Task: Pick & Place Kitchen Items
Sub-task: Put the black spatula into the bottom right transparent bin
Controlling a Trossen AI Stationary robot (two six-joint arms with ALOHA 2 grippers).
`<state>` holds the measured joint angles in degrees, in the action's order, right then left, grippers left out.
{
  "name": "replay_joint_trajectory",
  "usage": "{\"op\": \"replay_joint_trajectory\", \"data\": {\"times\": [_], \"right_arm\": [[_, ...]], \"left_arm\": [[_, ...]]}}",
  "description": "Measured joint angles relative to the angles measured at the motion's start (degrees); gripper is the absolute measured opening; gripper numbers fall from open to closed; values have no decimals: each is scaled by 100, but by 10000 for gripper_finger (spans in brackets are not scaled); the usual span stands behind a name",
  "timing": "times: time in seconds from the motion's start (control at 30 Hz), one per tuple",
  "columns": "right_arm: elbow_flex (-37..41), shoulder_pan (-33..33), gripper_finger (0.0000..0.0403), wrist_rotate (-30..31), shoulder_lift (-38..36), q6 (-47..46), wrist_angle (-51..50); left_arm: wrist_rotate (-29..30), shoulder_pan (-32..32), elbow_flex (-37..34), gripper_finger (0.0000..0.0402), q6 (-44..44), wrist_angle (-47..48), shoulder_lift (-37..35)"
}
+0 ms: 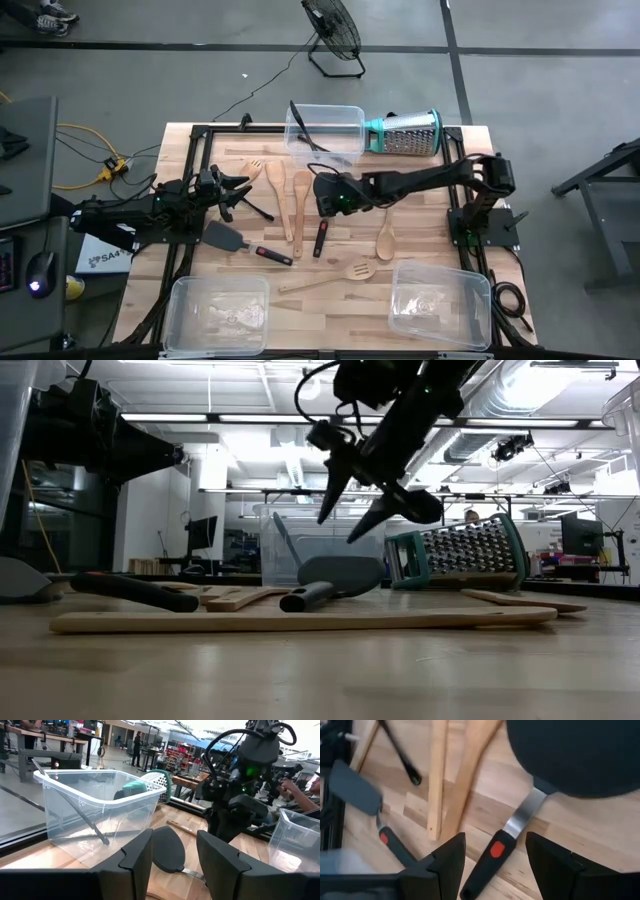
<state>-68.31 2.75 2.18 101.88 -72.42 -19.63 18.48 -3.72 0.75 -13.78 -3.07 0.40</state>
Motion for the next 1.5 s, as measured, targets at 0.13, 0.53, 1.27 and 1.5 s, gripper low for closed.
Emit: {"op": "replay_joint_trajectory", "data": {"times": [0.13, 0.53, 1.27, 1.5], "right_arm": [[-134, -66, 201, 286, 57, -296, -307], [-1501, -66, 201, 474, 802, -315, -1752], [-1812, -201, 201, 340, 1483, -1369, -1821], [-1812, -202, 201, 408, 1676, -1665, -1732]], "left_arm": [[0, 2, 0, 152, -1, 0, -1], [-11, 2, 0, 152, 0, 0, -2], [-15, 2, 0, 152, -2, 3, 0], [-21, 0, 0, 152, -2, 0, -2]]}}
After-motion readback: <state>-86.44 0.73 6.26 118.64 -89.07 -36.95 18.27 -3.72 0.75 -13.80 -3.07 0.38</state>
